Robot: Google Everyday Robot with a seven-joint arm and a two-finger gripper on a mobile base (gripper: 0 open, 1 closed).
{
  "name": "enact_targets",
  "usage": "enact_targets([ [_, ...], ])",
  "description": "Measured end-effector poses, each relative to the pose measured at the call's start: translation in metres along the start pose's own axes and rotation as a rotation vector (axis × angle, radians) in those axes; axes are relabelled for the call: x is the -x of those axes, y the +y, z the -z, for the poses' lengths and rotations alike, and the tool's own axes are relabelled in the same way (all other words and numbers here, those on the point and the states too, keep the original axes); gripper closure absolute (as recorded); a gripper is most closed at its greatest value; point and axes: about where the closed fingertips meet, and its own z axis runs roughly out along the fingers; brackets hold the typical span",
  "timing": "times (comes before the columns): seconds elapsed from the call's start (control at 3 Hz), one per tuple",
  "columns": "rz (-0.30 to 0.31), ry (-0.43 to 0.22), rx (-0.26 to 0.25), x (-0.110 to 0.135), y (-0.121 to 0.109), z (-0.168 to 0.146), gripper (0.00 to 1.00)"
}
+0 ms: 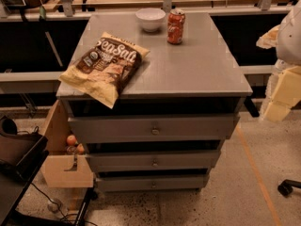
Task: Pick coke can
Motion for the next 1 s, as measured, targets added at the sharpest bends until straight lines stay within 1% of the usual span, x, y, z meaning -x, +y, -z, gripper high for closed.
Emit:
enact_targets([
  [0.33, 0.0, 0.0, 0.0, 0.0, 0.0, 0.0, 0.0],
  [0.67, -0.092, -0.059, -0.012, -0.006, 0.001, 0.01, 0.0],
  [1.0, -0.318, -0.286, -0.069, -0.005, -0.032, 0.009, 0.0],
])
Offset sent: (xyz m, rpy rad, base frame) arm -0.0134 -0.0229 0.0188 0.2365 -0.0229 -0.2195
